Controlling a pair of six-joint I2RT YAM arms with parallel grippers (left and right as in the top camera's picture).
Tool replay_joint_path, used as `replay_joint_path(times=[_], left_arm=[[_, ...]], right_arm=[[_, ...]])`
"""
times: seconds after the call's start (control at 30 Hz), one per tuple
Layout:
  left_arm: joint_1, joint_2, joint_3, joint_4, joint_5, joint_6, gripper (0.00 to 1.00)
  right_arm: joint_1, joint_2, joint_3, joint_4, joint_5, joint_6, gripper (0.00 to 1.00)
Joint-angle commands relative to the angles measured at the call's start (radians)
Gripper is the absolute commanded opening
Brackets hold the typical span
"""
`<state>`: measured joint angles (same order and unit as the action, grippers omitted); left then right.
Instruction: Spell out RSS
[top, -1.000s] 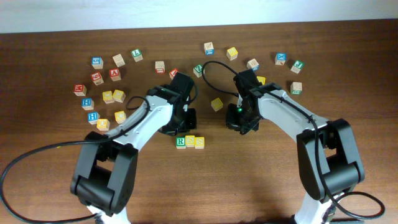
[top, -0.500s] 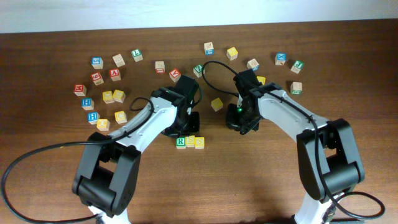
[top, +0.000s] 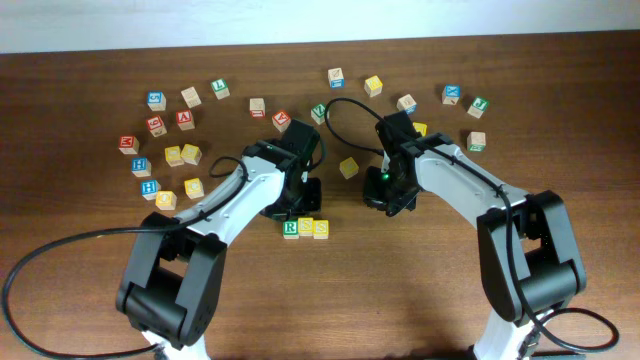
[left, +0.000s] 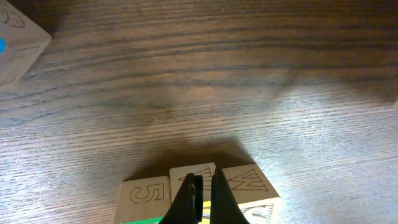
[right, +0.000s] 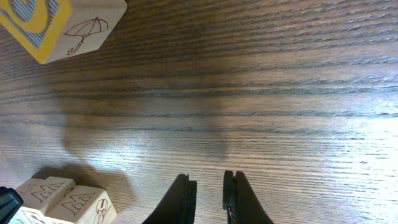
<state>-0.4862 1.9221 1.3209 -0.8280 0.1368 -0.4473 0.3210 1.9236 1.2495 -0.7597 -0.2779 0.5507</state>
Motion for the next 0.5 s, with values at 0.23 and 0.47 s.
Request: replay_joint_path(times=[0.23,0.47], left_arm=[[-0.005,-0.019,-0.016,-0.003,-0.051,-0.012,0.0],[-0.005,-0.019,-0.018,-0.023,-0.047,-0.012,0.0]], right_arm=[[-0.002,-0.003,-0.006,-0.003,0.002,0.004,0.1],[-0.002,-0.003,-0.006,-0.003,0.002,0.004,0.11]])
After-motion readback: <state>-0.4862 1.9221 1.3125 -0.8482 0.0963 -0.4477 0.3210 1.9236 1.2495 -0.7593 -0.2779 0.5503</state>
